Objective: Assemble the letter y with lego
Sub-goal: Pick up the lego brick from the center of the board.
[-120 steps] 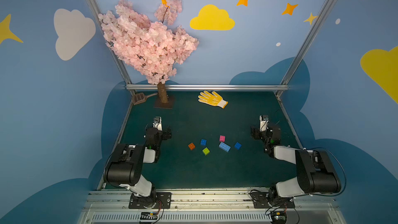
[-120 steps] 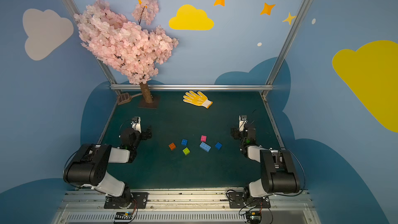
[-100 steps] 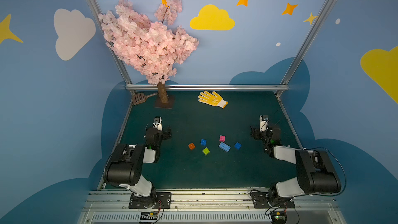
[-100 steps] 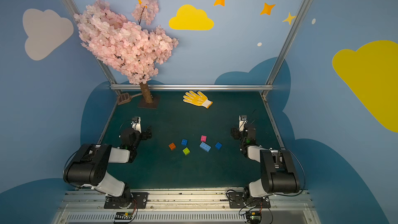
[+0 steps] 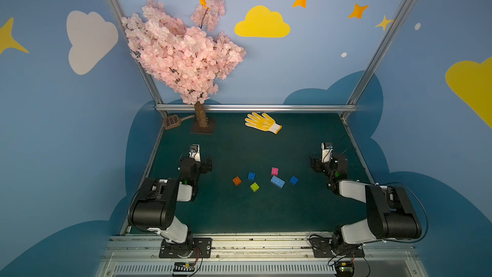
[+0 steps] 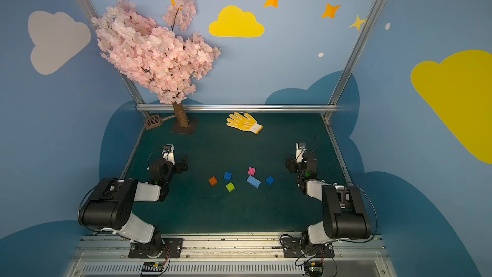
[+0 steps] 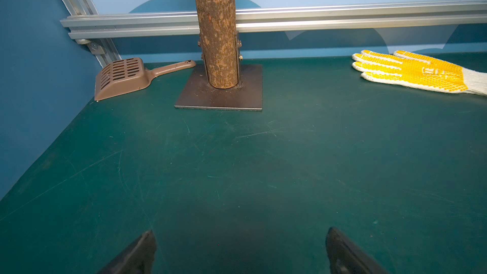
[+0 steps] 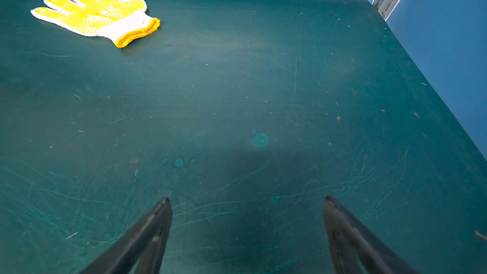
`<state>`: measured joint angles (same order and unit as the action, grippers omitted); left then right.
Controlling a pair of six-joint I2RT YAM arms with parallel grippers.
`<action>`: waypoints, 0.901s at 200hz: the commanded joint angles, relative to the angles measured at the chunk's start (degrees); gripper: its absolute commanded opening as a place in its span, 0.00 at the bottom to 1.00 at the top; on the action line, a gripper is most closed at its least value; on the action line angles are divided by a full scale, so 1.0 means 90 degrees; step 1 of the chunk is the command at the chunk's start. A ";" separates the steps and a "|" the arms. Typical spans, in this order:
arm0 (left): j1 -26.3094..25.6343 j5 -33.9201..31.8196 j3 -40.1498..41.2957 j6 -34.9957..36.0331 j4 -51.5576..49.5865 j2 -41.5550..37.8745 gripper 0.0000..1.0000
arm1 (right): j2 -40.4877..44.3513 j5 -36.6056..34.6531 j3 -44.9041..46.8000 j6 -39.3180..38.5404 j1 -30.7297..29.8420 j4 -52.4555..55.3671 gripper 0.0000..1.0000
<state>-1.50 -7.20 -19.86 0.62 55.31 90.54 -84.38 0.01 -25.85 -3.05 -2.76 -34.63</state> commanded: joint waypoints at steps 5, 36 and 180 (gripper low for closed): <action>0.0037 0.0097 -0.0089 -0.0051 -0.0097 -0.0041 1.00 | -0.0001 0.0077 -0.0141 0.0000 0.0014 0.0117 0.89; 0.0038 0.0098 -0.0089 -0.0050 -0.0100 -0.0040 1.00 | -0.0013 0.0071 -0.0146 -0.0002 0.0014 0.0117 0.89; -0.0237 0.0038 -0.4044 -0.0401 -0.7312 -0.1987 1.00 | 0.1007 -0.0627 -0.2889 0.1089 -0.1291 0.5094 0.77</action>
<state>-2.87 -9.93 -48.03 -1.43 12.73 72.34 -74.59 -3.99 -46.26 -0.80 -10.61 -4.32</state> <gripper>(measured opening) 0.999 0.799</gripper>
